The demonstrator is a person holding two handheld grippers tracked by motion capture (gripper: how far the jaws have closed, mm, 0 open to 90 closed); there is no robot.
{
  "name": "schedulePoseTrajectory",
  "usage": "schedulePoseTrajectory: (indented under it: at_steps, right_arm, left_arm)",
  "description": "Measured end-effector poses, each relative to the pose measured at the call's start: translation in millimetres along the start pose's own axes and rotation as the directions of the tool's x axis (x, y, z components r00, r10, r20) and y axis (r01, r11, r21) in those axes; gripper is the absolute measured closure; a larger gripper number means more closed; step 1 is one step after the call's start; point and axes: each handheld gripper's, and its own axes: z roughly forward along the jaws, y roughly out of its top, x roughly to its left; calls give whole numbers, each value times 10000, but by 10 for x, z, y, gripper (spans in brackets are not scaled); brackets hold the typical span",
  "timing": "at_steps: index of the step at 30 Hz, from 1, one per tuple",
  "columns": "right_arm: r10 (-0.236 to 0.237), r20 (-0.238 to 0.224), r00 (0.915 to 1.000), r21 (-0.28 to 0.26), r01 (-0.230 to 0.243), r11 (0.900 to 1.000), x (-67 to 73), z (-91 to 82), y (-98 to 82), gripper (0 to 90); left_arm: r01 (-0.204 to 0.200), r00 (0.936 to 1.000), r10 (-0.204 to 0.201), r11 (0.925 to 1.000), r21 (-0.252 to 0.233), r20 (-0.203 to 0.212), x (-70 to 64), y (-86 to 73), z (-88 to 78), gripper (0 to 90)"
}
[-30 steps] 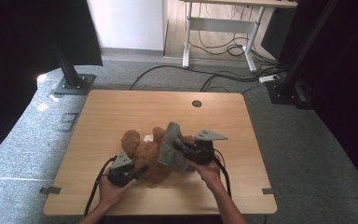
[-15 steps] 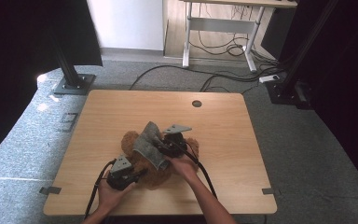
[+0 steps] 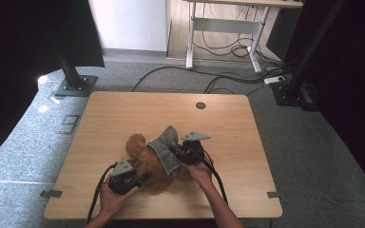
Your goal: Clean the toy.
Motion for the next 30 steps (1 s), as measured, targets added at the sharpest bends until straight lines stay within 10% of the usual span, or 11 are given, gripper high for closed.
schedulePoseTrajectory:
  at_steps: [9,19,30]
  right_arm:
    - [-123,2,9999,-379,123,9992,23,-49,-116,807]
    - [-182,-147,9997,-671,172,9976,38,-80,-169,807]
    - [-291,-469,9985,-963,245,9951,73,-139,-243,807]
  left_arm:
    - [1052,9944,-1059,9922,-674,-63,182,192,-194,361]
    - [1403,9892,-1439,9844,1061,275,268,404,153,170]
    - [960,9953,-965,9926,747,39,192,294,150,526]
